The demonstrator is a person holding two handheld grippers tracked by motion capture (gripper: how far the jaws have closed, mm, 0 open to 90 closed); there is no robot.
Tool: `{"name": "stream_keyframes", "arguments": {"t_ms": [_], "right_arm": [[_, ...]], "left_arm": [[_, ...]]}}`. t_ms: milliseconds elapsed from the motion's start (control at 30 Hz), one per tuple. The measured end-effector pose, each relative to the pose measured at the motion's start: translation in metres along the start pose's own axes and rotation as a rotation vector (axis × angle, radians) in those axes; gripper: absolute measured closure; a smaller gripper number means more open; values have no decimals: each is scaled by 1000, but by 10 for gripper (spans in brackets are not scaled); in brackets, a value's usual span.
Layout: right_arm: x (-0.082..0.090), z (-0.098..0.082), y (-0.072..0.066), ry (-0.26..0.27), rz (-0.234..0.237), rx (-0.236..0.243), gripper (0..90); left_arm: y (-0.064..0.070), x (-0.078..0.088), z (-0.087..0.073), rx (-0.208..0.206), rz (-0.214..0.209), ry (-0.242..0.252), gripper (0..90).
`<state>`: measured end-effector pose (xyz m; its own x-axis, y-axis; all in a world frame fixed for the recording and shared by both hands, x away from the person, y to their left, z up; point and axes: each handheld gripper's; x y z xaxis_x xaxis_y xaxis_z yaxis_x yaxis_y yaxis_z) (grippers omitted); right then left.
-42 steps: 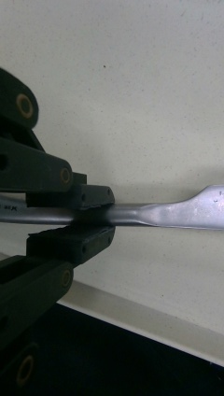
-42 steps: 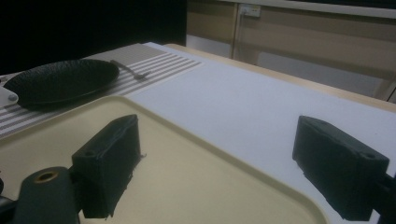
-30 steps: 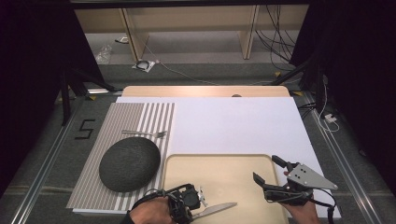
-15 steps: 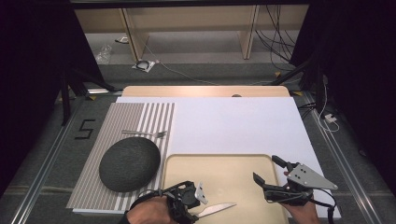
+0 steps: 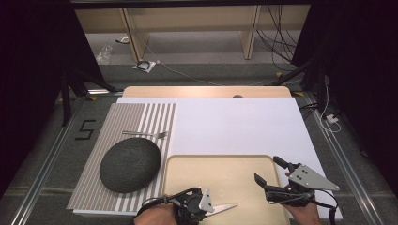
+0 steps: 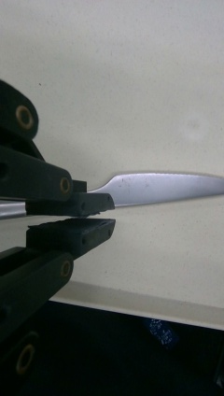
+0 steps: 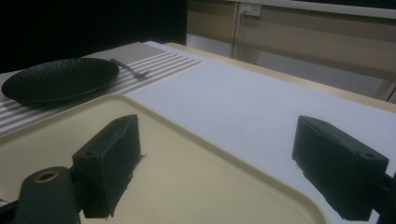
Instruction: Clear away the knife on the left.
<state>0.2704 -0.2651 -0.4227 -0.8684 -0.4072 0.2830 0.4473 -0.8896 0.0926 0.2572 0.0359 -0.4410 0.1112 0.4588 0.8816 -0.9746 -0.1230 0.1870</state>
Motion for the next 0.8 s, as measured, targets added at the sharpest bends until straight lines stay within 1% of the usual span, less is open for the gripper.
{"name": "stream_keyframes", "arguments": {"t_ms": [100,133,300,467,633,733,767,800], "right_arm": [[0,0,0,1,0,-1,161],[0,0,0,1,0,0,162],[1,0,0,-8,-2,3,162],[0,0,0,0,0,-1,162],[0,0,0,-8,-1,3,162],[1,0,0,-9,-1,3,162],[0,0,0,0,0,-1,162],[1,0,0,-7,-1,3,162]], "left_arm": [[0,-2,0,-6,-6,-6,889],[1,-3,0,-14,-7,-15,890],[3,-7,0,-28,-16,-27,892],[3,-10,0,-28,-20,-37,893],[3,-14,-1,-25,-27,-43,893],[2,-15,-2,-21,-14,-53,893],[1,-16,-2,-17,-10,-57,893],[0,-16,-2,-17,-8,-62,893]]}}
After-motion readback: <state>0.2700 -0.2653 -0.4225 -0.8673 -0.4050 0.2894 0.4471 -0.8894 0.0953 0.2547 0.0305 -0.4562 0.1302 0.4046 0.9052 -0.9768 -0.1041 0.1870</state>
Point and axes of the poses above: each handheld gripper's, and its own axes: x roughly backward along the jaws, z roughly out of its top, y roughly to its right, and after that the axes turned 12 degrees about -z, right-handed
